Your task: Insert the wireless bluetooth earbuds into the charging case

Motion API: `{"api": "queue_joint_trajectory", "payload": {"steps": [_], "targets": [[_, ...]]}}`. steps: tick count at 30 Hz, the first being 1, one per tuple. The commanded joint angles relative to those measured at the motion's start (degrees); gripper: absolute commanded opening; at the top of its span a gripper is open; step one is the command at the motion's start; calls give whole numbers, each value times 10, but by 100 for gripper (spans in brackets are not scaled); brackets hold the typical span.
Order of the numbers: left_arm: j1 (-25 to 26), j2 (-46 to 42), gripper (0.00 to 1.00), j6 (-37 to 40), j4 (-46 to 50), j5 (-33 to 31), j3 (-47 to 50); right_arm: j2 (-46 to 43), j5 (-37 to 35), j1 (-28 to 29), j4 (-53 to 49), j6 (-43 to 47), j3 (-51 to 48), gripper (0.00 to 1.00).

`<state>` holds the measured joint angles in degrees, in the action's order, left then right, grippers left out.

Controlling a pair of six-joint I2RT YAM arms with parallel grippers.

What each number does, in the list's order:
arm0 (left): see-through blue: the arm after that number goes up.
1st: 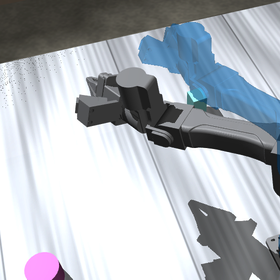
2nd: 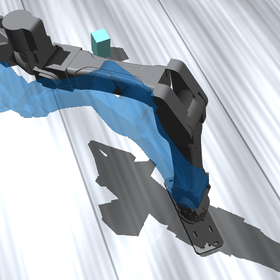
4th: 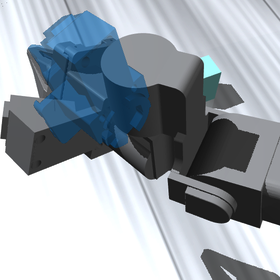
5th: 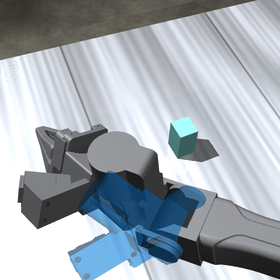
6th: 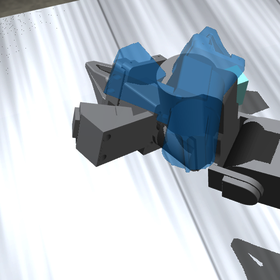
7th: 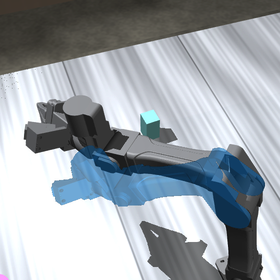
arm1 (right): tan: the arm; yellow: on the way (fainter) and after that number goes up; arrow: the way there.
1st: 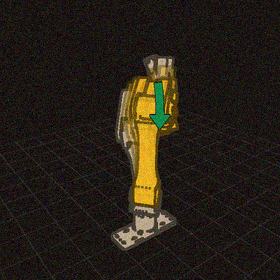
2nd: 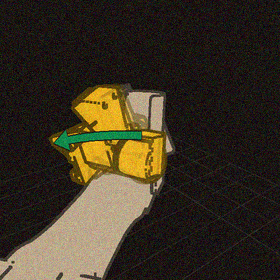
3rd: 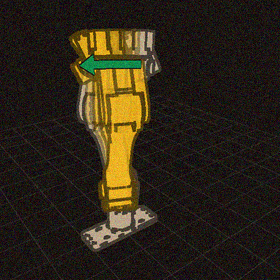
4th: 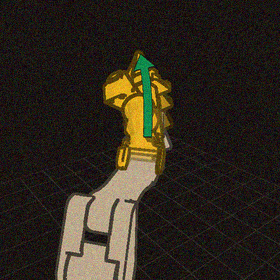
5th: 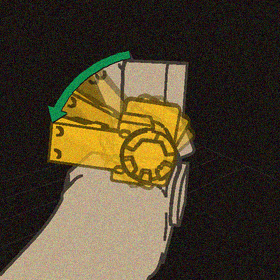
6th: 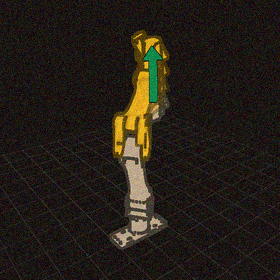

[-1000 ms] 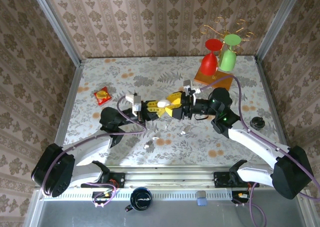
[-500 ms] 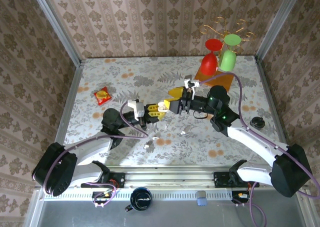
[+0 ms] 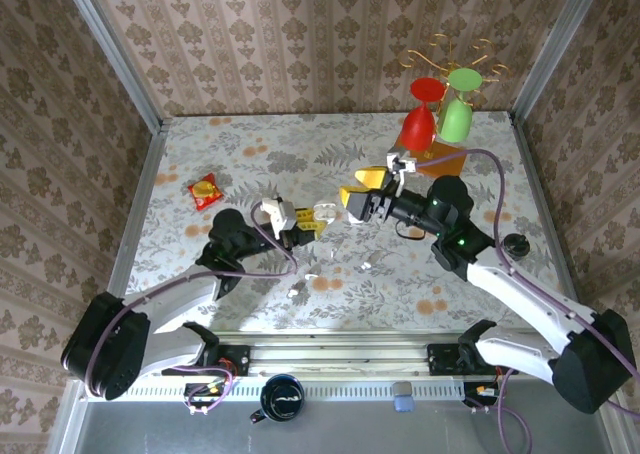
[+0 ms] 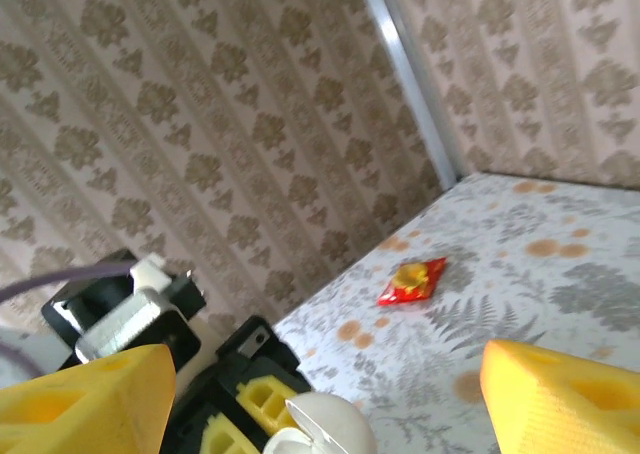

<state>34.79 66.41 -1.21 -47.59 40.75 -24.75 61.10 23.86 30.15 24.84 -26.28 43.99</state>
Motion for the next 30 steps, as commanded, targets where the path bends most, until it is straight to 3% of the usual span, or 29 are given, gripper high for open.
{"api": "queue_joint_trajectory", "payload": {"steps": [1, 8, 15, 21, 25, 30], "targets": [[0, -19, 0, 58, 69, -57, -18, -19, -111, -2, -83, 14, -6, 79], [5, -24, 0, 37, 13, -77, 7, 8, -239, -6, -252, -30, 13, 77], [3, -26, 0, 72, 10, -88, 24, 104, -185, -3, -316, -67, 29, 77], [-40, -39, 0, 62, -23, -102, 60, 199, -123, 7, -344, -86, 57, 71], [-76, -53, 0, 61, -25, -98, 83, 253, -156, 38, -370, -85, 91, 60], [-120, -76, 0, 47, -30, -101, 107, 317, -204, 78, -405, -80, 140, 56]]}}
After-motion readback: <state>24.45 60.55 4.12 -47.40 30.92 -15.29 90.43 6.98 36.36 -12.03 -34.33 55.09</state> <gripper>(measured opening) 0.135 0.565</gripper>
